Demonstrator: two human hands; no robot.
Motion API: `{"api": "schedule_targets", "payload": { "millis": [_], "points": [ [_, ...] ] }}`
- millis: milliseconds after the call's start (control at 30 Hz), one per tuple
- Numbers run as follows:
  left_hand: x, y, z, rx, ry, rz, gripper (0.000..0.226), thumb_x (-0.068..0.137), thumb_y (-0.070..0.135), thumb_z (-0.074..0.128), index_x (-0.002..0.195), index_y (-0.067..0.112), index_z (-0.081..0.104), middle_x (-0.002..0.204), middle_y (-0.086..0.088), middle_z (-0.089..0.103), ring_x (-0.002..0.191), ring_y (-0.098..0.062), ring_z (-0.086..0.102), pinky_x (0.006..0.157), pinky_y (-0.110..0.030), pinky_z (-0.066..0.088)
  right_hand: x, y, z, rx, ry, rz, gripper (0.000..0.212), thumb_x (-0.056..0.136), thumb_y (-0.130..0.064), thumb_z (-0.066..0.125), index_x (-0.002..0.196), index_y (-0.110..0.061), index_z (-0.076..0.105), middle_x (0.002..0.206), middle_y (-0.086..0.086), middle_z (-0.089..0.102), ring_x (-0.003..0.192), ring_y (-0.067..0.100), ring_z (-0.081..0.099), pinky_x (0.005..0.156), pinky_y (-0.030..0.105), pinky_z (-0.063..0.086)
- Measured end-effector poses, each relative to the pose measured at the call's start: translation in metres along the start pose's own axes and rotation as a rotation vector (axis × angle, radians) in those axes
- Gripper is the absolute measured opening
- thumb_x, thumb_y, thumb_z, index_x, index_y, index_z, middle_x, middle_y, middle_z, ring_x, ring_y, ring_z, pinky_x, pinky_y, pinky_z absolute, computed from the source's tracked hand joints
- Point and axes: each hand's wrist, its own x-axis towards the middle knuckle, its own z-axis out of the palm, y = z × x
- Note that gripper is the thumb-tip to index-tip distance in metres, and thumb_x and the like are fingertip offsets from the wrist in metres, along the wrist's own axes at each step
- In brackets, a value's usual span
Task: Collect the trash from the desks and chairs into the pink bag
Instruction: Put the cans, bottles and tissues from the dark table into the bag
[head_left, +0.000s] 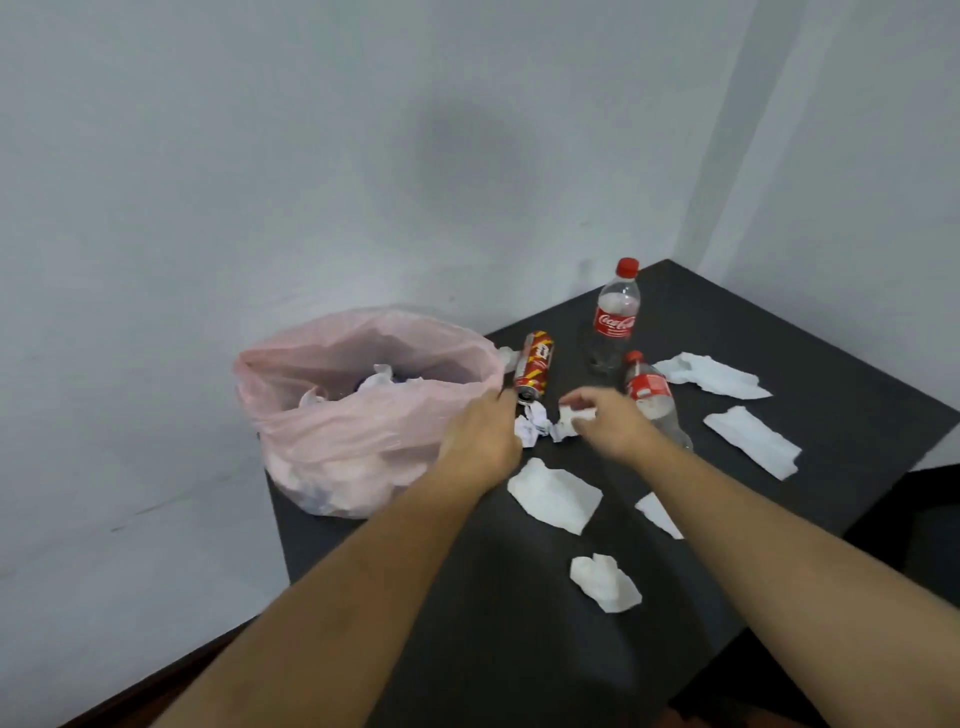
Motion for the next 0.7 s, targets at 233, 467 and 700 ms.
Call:
{"api": "schedule_targets", "payload": {
  "millis": [233, 467, 700],
  "points": [
    [0.024, -0.039, 0.09, 0.186, -0.334, -0.138, 0.068, 0.093, 0.01, 0.047, 0.152, 0.013, 0.013, 0.16, -0.009, 0.009, 0.143, -0.028, 0.025, 0.111, -0.041, 0.033, -0.012, 0.072, 0.059, -0.28, -0.268, -0.063, 0.053, 0.091, -0.018, 0.054, 0.14, -0.035, 0.043, 0.153, -0.003, 0.031, 0.137, 0.021, 0.034, 0.111, 0.031, 0.031],
    [0.042, -0.065, 0.126, 0.151, -0.226, -0.162, 0.044, 0.098, 0.007, 0.041, 0.141, 0.016, 0.041, 0.142, -0.009, 0.045, 0.124, -0.024, 0.048, 0.104, -0.037, 0.043, 0.006, 0.094, 0.094, -0.384, -0.352, -0.149, 0.047, 0.093, -0.012, 0.051, 0.135, -0.032, 0.05, 0.15, -0.007, 0.035, 0.131, 0.022, 0.036, 0.108, 0.032, 0.036],
    [0.026, -0.051, 0.134, -0.108, -0.241, -0.106, 0.04, 0.086, 0.027, 0.059, 0.123, 0.033, 0.044, 0.11, 0.005, 0.059, 0.105, -0.018, 0.056, 0.083, -0.033, 0.047, 0.016, 0.102, 0.089, -0.338, -0.227, -0.07, 0.026, 0.088, -0.009, 0.052, 0.109, -0.016, 0.068, 0.115, 0.004, 0.06, 0.108, 0.022, 0.058, 0.089, 0.026, 0.044]
  ]
}}
